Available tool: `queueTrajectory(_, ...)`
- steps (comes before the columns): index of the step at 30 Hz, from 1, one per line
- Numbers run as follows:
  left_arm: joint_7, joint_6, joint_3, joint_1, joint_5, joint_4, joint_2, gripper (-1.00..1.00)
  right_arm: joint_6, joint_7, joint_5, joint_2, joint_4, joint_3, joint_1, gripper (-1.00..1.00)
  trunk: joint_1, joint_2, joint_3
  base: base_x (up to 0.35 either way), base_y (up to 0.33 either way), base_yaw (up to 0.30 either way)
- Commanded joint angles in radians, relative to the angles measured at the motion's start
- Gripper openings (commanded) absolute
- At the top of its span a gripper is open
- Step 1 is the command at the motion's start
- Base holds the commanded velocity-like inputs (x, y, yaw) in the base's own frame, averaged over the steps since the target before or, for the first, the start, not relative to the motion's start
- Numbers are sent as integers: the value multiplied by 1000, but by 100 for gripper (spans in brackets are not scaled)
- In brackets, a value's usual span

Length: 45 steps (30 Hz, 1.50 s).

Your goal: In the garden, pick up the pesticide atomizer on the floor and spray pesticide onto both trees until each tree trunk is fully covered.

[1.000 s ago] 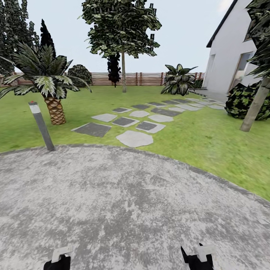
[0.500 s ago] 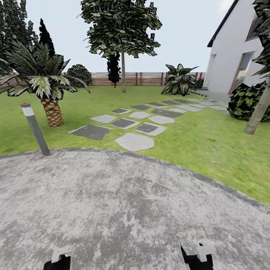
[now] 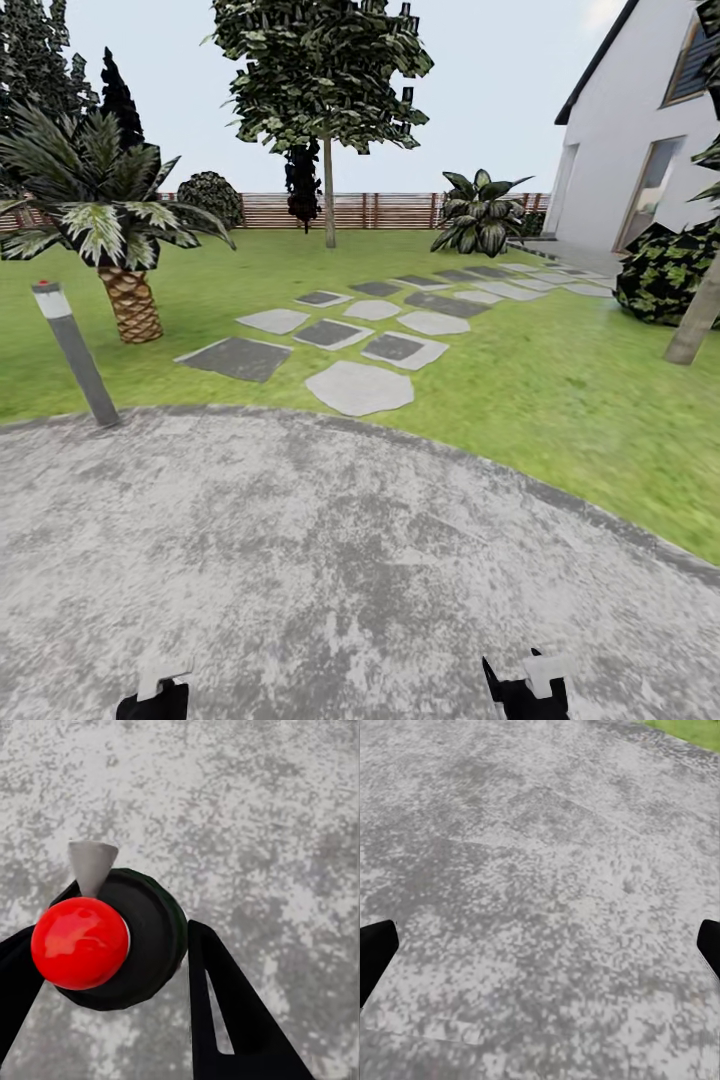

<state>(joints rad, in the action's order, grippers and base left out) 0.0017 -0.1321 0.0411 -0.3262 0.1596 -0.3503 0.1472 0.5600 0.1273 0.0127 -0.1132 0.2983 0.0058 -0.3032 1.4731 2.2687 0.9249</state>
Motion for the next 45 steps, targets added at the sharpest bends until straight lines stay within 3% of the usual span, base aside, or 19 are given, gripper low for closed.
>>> queueTrajectory(1, 0, -3, -1, -1, 9, 1, 0, -100, 3, 2, 1, 0, -1, 0, -1, 100, 0, 0, 1, 340, 0, 0)
queueTrajectory(45, 0, -3, -1, -1, 9, 1, -1, -100, 4, 2, 1, 0, -14, 0, -1, 100, 0, 0, 1, 340, 0, 0)
